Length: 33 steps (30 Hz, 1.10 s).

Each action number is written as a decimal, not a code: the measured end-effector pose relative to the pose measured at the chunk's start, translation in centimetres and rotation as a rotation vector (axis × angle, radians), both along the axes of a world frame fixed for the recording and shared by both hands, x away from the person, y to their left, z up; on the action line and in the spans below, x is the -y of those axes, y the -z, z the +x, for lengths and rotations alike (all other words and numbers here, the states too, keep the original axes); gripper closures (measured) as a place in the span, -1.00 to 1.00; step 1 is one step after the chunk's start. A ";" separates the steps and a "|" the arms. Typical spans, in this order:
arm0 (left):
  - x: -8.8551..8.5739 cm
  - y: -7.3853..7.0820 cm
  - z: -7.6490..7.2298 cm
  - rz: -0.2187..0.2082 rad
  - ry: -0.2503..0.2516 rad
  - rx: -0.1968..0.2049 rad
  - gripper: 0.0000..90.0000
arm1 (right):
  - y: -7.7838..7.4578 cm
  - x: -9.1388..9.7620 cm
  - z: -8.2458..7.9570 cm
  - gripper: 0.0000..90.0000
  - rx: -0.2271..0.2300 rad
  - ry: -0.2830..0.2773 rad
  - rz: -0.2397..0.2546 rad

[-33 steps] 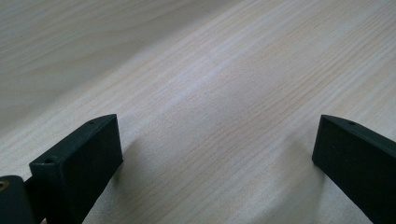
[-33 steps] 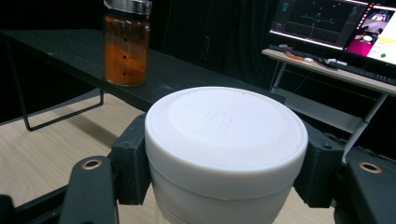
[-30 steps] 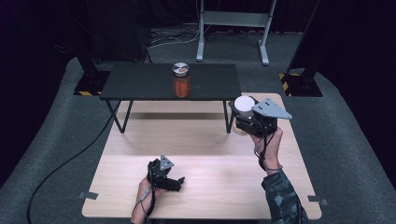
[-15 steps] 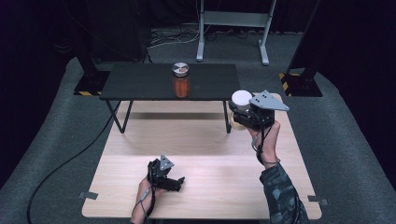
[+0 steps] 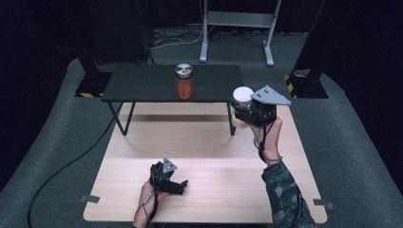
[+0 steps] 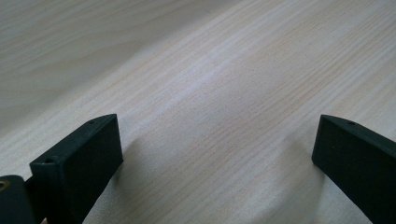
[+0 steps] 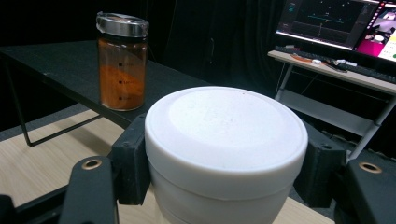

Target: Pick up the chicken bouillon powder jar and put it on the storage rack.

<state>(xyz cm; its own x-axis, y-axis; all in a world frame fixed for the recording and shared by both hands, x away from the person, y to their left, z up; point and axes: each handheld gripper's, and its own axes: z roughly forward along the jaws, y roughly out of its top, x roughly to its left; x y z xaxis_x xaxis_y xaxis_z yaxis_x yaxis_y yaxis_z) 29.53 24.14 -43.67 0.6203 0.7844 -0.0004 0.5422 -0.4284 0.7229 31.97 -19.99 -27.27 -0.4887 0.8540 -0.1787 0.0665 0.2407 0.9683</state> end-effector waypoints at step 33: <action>0.0 0.0 0.0 0.002 0.002 0.000 -0.97 | -1.6 -0.9 2.1 -0.28 -0.004 0.008 0.014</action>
